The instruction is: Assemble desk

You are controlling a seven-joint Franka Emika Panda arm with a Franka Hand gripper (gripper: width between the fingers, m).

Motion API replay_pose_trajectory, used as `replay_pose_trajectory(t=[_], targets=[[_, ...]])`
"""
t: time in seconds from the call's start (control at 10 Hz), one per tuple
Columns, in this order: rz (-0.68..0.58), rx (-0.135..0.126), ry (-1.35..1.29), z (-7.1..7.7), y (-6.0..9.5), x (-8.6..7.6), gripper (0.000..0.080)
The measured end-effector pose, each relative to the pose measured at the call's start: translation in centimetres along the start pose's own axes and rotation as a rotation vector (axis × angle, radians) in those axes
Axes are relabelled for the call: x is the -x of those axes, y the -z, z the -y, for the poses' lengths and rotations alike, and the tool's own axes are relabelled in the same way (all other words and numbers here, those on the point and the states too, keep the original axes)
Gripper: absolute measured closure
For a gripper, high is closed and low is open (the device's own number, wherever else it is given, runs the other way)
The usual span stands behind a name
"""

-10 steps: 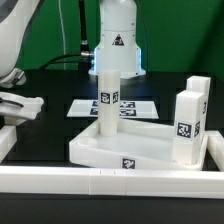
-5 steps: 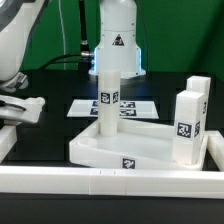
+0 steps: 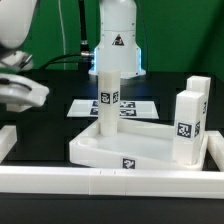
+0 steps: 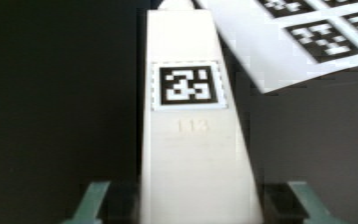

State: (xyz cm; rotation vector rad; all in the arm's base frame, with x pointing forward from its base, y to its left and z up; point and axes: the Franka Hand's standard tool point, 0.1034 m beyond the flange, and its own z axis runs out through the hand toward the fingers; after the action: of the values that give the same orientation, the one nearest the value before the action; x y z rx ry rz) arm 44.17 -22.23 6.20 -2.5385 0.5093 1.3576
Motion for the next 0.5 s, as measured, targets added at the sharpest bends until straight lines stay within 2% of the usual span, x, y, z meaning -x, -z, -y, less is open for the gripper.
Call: replay_pose_trajectory(t=[0.1, 0.5], targets=[[-0.012, -0.001, -0.018, 0.87, 0.91, 0.72, 0.0512], [-0.057, 0.006, -0.010, 0.71, 1.18, 0.33, 0.0511]])
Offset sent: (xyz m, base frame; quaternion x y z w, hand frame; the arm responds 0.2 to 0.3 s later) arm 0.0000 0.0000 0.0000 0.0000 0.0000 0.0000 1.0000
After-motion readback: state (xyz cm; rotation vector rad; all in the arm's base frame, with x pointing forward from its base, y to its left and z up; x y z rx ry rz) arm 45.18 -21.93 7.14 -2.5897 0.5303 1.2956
